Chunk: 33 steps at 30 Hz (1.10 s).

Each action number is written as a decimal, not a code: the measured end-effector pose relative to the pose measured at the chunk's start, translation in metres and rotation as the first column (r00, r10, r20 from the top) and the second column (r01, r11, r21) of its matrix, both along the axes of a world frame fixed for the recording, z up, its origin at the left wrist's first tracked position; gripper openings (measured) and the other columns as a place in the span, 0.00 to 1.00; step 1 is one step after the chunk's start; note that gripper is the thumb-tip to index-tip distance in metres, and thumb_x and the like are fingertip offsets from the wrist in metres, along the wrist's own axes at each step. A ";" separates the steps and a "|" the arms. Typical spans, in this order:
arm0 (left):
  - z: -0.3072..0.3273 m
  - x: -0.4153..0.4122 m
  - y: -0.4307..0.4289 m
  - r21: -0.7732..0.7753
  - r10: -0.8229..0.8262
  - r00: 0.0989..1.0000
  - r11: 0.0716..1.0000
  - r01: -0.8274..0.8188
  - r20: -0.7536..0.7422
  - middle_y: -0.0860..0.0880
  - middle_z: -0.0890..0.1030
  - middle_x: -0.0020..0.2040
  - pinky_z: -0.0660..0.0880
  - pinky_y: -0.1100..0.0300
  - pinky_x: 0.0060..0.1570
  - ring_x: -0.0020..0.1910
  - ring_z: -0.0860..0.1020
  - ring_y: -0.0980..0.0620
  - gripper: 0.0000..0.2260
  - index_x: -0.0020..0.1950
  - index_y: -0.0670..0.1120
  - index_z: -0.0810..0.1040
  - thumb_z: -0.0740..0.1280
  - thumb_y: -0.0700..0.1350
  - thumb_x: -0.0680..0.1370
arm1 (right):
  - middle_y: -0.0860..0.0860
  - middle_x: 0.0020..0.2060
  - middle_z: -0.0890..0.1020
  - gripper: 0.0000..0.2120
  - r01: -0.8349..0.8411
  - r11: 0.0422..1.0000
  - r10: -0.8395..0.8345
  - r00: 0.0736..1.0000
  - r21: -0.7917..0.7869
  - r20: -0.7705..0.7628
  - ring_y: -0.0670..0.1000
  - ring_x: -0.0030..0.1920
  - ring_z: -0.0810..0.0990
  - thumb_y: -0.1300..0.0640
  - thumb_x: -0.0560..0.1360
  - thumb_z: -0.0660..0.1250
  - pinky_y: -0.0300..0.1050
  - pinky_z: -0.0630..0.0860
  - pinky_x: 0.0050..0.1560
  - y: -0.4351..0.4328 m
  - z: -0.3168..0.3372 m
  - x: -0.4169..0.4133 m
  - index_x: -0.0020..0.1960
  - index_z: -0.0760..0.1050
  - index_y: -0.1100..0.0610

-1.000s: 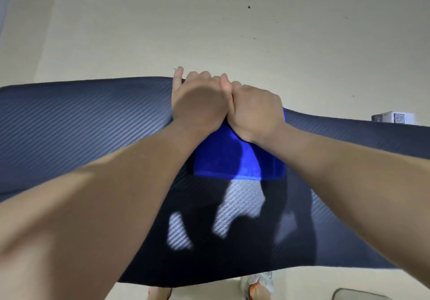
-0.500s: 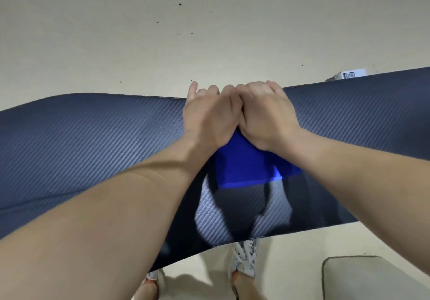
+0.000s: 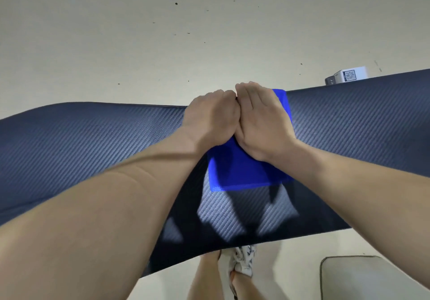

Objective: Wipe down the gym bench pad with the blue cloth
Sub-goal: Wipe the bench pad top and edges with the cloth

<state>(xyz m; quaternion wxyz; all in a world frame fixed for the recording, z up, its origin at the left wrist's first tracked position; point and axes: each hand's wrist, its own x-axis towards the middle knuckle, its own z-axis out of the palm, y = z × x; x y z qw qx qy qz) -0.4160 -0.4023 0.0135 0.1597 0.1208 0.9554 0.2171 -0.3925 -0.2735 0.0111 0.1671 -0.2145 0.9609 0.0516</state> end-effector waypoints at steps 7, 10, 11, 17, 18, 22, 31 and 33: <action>-0.005 -0.042 -0.003 -0.136 0.178 0.871 0.982 -0.129 0.458 0.47 0.78 0.54 0.65 0.54 0.50 0.48 0.72 0.46 0.21 0.47 0.49 0.74 0.45 0.58 0.80 | 0.47 0.28 0.70 0.16 0.115 0.986 -0.113 0.993 -0.120 0.028 0.52 0.26 0.67 0.52 0.80 0.48 0.43 0.60 0.29 -0.007 0.004 -0.041 0.39 0.67 0.55; -0.004 -0.046 -0.003 -0.114 0.167 0.882 0.985 -0.130 0.440 0.46 0.79 0.52 0.65 0.54 0.48 0.48 0.73 0.45 0.22 0.42 0.49 0.73 0.45 0.58 0.80 | 0.47 0.27 0.68 0.17 0.147 0.983 -0.132 0.981 -0.105 0.142 0.49 0.26 0.65 0.50 0.80 0.48 0.42 0.57 0.28 -0.007 0.004 -0.052 0.35 0.65 0.52; -0.002 -0.043 -0.002 -0.093 0.162 0.897 0.986 -0.135 0.411 0.47 0.79 0.49 0.65 0.55 0.47 0.46 0.73 0.45 0.22 0.39 0.50 0.72 0.45 0.57 0.81 | 0.47 0.27 0.69 0.18 0.152 0.982 -0.133 0.979 -0.116 0.157 0.49 0.26 0.65 0.50 0.80 0.48 0.42 0.57 0.28 -0.006 0.003 -0.053 0.33 0.64 0.52; 0.008 -0.032 0.008 -0.169 0.195 0.925 0.975 -0.146 0.326 0.49 0.73 0.41 0.64 0.56 0.44 0.43 0.71 0.45 0.20 0.41 0.52 0.70 0.43 0.56 0.81 | 0.46 0.27 0.68 0.14 0.125 0.973 -0.090 0.980 -0.195 0.179 0.48 0.26 0.65 0.51 0.78 0.51 0.43 0.58 0.28 0.001 0.006 -0.053 0.37 0.66 0.52; 0.009 -0.031 0.011 -0.187 0.204 0.929 0.971 -0.151 0.309 0.49 0.73 0.41 0.64 0.56 0.44 0.43 0.71 0.45 0.20 0.41 0.52 0.70 0.42 0.56 0.81 | 0.46 0.27 0.69 0.14 0.104 0.973 -0.070 0.984 -0.207 0.166 0.49 0.26 0.66 0.51 0.79 0.50 0.43 0.58 0.28 0.004 0.005 -0.053 0.38 0.68 0.52; 0.014 -0.020 0.031 -0.242 0.223 0.947 0.956 -0.165 0.231 0.48 0.76 0.40 0.66 0.55 0.43 0.42 0.72 0.45 0.23 0.45 0.51 0.74 0.42 0.56 0.81 | 0.49 0.40 0.76 0.14 -0.017 0.975 0.048 0.990 -0.221 0.133 0.55 0.40 0.76 0.50 0.79 0.52 0.46 0.62 0.39 0.029 -0.003 -0.050 0.54 0.72 0.55; 0.006 -0.016 0.158 -0.257 0.126 0.992 0.960 -0.114 0.030 0.46 0.82 0.45 0.64 0.51 0.61 0.44 0.76 0.44 0.19 0.44 0.49 0.71 0.43 0.51 0.81 | 0.52 0.41 0.76 0.09 -0.016 0.961 0.023 1.000 -0.277 0.020 0.56 0.39 0.69 0.50 0.77 0.51 0.48 0.59 0.43 0.155 0.000 -0.051 0.45 0.65 0.53; 0.006 -0.019 0.190 -0.218 0.109 0.994 0.970 -0.104 0.008 0.46 0.82 0.44 0.64 0.50 0.63 0.47 0.78 0.42 0.17 0.42 0.49 0.70 0.44 0.50 0.81 | 0.53 0.39 0.77 0.16 -0.012 0.963 0.008 1.000 -0.268 -0.015 0.58 0.40 0.74 0.48 0.74 0.48 0.48 0.59 0.42 0.187 -0.002 -0.052 0.47 0.70 0.55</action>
